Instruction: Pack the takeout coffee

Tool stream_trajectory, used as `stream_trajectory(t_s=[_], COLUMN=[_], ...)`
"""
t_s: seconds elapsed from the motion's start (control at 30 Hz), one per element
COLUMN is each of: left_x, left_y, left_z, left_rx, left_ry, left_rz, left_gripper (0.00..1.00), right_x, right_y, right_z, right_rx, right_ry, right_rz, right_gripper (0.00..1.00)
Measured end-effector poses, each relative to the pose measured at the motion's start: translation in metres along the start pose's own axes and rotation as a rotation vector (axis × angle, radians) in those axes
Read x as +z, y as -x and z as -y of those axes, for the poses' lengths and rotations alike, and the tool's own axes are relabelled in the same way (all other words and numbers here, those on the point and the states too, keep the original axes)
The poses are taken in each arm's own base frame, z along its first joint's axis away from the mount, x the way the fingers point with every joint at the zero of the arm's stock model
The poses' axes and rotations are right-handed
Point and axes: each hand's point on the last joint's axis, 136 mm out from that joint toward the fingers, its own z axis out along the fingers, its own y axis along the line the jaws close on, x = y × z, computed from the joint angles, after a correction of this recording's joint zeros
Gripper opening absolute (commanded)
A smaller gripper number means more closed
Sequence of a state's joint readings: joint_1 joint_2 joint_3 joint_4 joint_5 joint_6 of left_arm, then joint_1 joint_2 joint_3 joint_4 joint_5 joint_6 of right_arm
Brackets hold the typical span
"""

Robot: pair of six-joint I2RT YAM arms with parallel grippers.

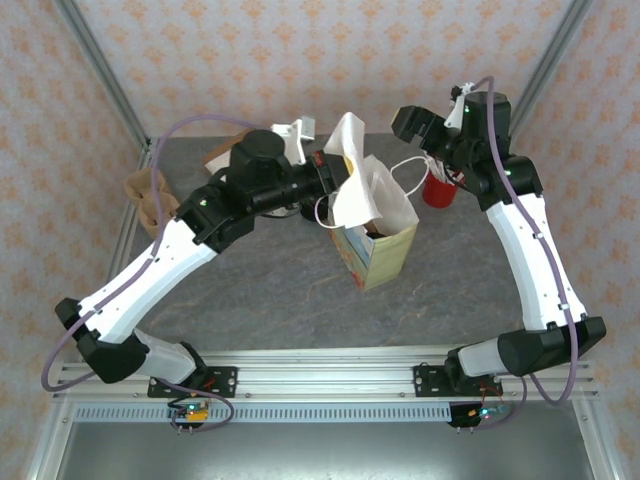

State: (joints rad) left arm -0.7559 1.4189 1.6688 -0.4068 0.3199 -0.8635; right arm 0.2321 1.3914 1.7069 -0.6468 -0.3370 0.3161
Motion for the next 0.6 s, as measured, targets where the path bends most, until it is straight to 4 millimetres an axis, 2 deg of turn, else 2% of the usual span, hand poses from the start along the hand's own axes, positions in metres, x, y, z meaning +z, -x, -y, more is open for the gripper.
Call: stream_trajectory(t_s=[0.13, 0.27, 0.4, 0.6], left_x=[0.024, 0.040, 0.043, 0.029], left_y=[-0.014, -0.015, -0.005, 0.014], left_z=[-0.002, -0.003, 0.011, 0.047], left_rx=[-0.018, -0.030, -0.029, -0.012], left_ry=[0.009, 0.016, -0.011, -0.092], left_rz=[-0.039, -0.049, -0.031, 0.018], left_gripper=[0.00, 0.00, 0.00, 0.00], right_x=[-0.004, -0.011, -0.018, -0.028], right_y=[-0.009, -0.012, -0.009, -0.005], right_z=[0.021, 0.035, 0.040, 0.047], right_rx=[-0.038, -0.059, -0.074, -0.086], right_ry=[-0.091, -0.148, -0.177, -0.213], right_rz=[-0.009, -0.004, 0.014, 0.045], right_gripper=[0.99, 0.99, 0.99, 1.00])
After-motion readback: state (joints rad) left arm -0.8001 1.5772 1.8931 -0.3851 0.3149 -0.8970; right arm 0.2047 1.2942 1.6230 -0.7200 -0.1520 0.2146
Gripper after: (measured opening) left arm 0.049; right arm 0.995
